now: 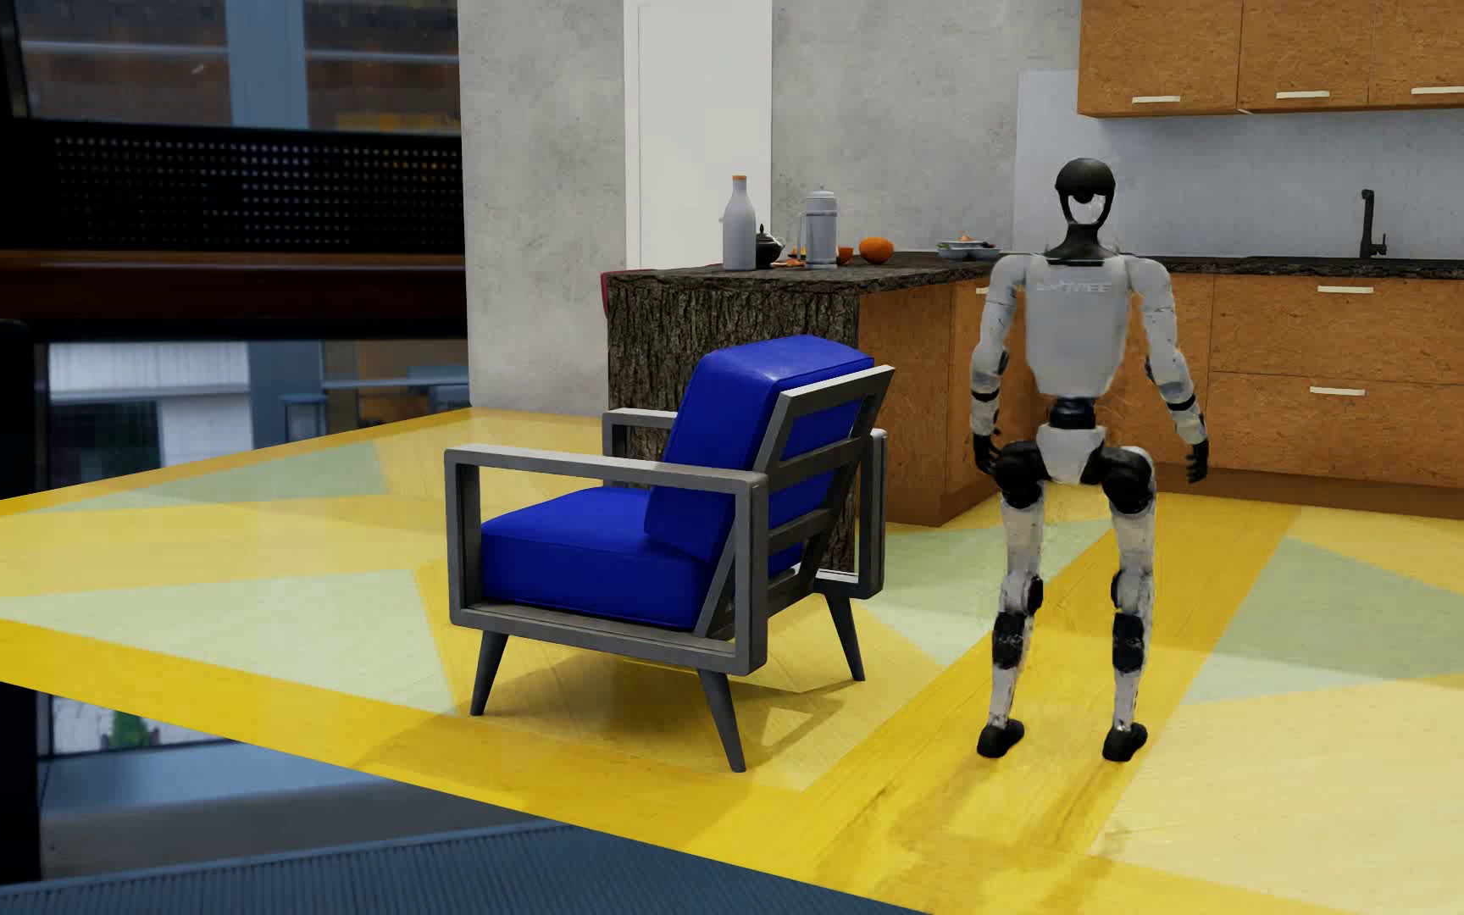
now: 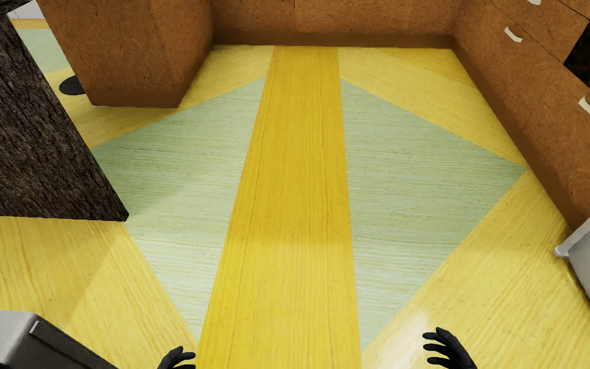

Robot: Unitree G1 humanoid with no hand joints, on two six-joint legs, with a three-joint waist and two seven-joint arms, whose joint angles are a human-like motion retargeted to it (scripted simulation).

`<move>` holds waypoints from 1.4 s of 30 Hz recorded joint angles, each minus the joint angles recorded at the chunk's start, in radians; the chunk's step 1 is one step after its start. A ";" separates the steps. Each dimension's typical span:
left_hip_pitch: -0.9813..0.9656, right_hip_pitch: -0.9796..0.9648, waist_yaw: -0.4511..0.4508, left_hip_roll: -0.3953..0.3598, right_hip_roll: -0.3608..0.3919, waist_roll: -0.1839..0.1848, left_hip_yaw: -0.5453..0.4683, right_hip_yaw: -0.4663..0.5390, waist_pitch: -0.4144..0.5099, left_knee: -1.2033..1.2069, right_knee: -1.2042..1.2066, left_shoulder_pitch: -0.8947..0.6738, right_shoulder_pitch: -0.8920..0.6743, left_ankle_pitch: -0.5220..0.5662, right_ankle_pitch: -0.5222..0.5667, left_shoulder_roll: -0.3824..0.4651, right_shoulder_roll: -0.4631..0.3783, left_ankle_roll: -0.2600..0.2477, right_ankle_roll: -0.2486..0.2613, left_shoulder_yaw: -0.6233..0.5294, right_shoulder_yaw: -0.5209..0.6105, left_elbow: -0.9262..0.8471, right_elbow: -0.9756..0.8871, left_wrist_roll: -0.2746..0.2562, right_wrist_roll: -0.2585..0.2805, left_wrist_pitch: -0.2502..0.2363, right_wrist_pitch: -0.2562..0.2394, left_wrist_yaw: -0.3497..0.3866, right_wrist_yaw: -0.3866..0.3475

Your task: Face left

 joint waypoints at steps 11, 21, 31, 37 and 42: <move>-0.155 -0.066 0.161 0.024 -0.021 -0.011 -0.048 -0.051 0.040 0.049 0.013 0.008 0.003 0.084 0.056 -0.043 0.075 -0.048 -0.028 -0.049 0.092 0.046 -0.015 -0.023 -0.088 0.139 0.052 -0.024 0.000; -0.133 0.007 0.232 0.036 -0.079 0.007 -0.055 -0.110 0.070 -0.027 -0.006 -0.031 -0.017 0.147 0.008 -0.022 0.052 -0.070 -0.013 -0.070 0.049 0.043 -0.036 -0.058 -0.005 0.112 0.041 -0.035 0.029; -0.137 0.051 0.215 0.015 -0.086 0.032 -0.072 -0.039 0.061 -0.042 -0.004 -0.019 -0.034 0.164 -0.042 -0.029 0.062 -0.070 0.029 -0.045 0.083 0.056 -0.060 -0.033 -0.035 0.153 0.079 -0.042 0.059; -0.173 0.075 0.234 -0.008 -0.076 0.014 -0.126 0.015 0.077 -0.016 0.014 0.024 -0.051 0.179 -0.067 -0.040 0.088 -0.072 0.079 -0.053 0.073 0.064 -0.036 -0.038 0.008 0.068 0.089 -0.020 0.065; -0.205 0.094 0.184 0.042 -0.096 0.015 -0.070 -0.025 0.061 -0.018 -0.002 -0.014 -0.032 0.210 -0.058 -0.008 0.092 -0.069 0.075 -0.058 0.085 0.054 -0.061 -0.043 -0.007 0.108 0.059 -0.029 0.069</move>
